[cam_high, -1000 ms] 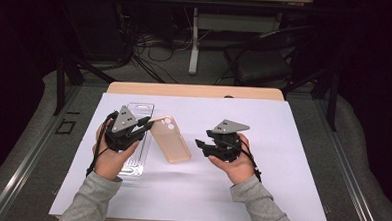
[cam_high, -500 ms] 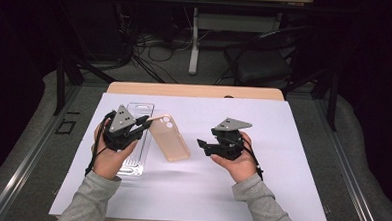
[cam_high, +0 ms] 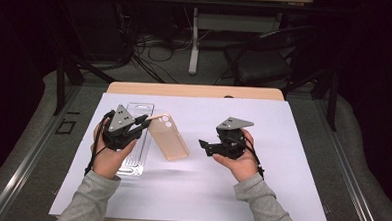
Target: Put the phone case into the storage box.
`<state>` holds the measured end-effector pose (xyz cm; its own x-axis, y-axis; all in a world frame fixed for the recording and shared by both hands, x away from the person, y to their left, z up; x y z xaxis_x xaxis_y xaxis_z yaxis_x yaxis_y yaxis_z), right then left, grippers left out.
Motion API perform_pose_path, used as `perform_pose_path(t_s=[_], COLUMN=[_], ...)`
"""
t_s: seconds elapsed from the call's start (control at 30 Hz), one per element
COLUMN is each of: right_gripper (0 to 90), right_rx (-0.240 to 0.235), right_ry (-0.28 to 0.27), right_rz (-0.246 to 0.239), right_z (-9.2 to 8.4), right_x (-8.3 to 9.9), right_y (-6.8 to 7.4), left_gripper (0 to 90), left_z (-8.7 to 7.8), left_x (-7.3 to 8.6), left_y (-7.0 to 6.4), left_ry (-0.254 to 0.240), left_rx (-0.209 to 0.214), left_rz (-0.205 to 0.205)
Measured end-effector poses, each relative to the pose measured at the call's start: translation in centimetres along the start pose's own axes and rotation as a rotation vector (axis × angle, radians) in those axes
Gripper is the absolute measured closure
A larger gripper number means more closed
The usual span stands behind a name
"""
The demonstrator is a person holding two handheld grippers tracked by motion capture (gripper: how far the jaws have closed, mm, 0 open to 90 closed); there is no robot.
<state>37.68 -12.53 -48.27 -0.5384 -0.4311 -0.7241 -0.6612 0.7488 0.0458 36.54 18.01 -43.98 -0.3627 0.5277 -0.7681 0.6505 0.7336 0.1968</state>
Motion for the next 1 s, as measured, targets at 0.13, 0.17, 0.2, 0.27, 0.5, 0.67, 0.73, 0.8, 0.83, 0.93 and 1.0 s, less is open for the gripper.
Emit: perform_pose_path(t_s=[0.13, 0.17, 0.2, 0.27, 0.5, 0.67, 0.73, 0.8, 0.83, 0.93, 1.0], right_gripper=[19.7, 19.0, 18.3, 17.9, 16.6, 16.0, 16.0, 16.0, 15.9, 15.5, 15.5], right_rx=[0.019, 0.013, 0.007, 0.002, -0.002, 0.003, 0.016, 0.023, 0.022, 0.021, 0.022], right_ry=[0.001, 0.003, 0.003, -0.002, -0.009, -0.003, 0.000, 0.004, 0.005, 0.005, 0.004], right_rz=[0.025, 0.030, 0.034, 0.038, 0.047, 0.051, 0.052, 0.058, 0.061, 0.067, 0.068], right_z=[0.1, 0.0, 0.0, -0.1, -0.5, -0.6, -0.6, -0.5, -0.6, -0.6, -0.6], right_x=[0.1, 0.1, 0.1, 0.1, 0.1, 0.2, 0.2, 0.2, 0.3, 0.3, 0.3], right_y=[-0.2, -0.3, -0.3, -0.5, -0.7, -0.8, -0.8, -0.9, -0.9, -0.9, -1.0], left_gripper=[79.2, 79.2, 79.2, 79.1, 79.2, 79.1, 79.2, 79.1, 79.1, 79.2, 79.2], left_z=[0.0, 0.1, 0.1, 0.1, -0.4, -1.0, -1.3, -1.5, -1.7, -1.9, -2.0], left_x=[0.0, 0.0, 0.0, -0.1, -0.1, -0.1, -0.1, -0.1, -0.1, -0.2, -0.4], left_y=[0.0, 0.0, 0.0, 0.0, 0.2, 0.5, 0.7, 0.9, 1.0, 1.5, 1.9], left_ry=[0.006, 0.007, 0.009, 0.011, 0.004, -0.012, -0.018, -0.027, -0.035, -0.040, -0.037], left_rx=[-0.004, -0.004, -0.003, -0.002, -0.019, -0.029, -0.035, -0.049, -0.053, -0.067, -0.077], left_rz=[0.004, 0.003, 0.004, 0.004, -0.013, -0.031, -0.036, -0.040, -0.048, -0.054, -0.054])
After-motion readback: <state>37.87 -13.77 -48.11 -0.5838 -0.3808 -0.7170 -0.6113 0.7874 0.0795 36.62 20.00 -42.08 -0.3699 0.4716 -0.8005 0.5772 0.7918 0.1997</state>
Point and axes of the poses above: each handheld gripper's, and its own axes: z roughly forward along the jaws, x roughly out of its underside, y roughly to its left, the point moved 2 cm from there along z, roughly forward along the jaws, and after that the axes turned 12 degrees about y, right-handed, at the moved point
